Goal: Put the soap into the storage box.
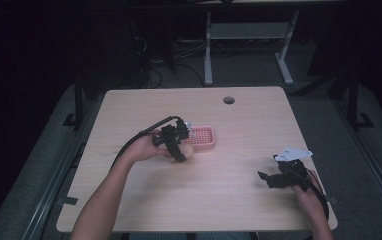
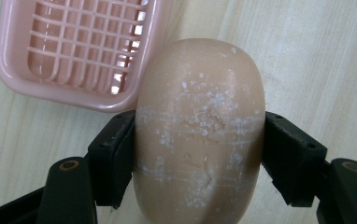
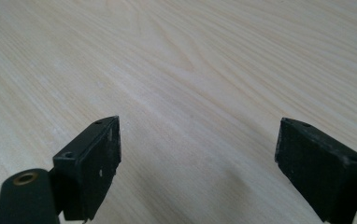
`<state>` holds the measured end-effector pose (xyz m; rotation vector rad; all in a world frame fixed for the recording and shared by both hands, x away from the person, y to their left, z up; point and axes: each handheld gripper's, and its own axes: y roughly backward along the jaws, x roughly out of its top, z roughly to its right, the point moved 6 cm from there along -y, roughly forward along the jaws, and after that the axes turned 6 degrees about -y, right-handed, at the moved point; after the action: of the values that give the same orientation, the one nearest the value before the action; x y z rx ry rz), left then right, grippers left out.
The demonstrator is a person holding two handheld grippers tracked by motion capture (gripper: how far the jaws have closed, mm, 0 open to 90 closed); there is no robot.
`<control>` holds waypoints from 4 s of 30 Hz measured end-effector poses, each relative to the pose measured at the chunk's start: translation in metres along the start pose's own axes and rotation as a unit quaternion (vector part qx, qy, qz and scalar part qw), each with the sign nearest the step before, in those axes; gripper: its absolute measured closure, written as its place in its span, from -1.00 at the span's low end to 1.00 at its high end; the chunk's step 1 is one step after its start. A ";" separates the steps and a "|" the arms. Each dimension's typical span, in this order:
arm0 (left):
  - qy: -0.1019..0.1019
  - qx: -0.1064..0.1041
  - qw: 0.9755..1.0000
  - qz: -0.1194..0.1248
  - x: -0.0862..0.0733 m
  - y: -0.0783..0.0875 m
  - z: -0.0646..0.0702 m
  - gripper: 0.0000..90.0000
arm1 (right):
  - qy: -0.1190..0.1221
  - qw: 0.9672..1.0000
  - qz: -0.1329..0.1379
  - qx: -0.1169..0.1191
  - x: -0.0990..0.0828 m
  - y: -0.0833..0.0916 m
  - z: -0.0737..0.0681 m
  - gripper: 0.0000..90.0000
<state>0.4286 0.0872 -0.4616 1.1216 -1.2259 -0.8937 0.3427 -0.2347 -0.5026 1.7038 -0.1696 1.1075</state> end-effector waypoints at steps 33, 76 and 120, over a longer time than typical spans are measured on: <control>-0.005 -0.005 1.000 -0.001 0.024 0.006 -0.029 -0.30 | -0.005 1.000 -0.001 -0.001 -0.001 0.000 0.002 -0.69; -0.019 0.009 1.000 -0.014 0.060 -0.003 -0.053 -0.30 | -0.006 1.000 0.004 -0.003 0.000 0.001 0.003 -0.69; -0.005 0.002 1.000 -0.021 0.069 -0.027 -0.063 -0.30 | -0.009 1.000 0.004 -0.001 0.001 0.001 0.001 -0.69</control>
<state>0.5027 0.0252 -0.4698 1.1511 -1.2156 -0.9308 0.3432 -0.2358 -0.5013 1.7122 -0.1884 1.0981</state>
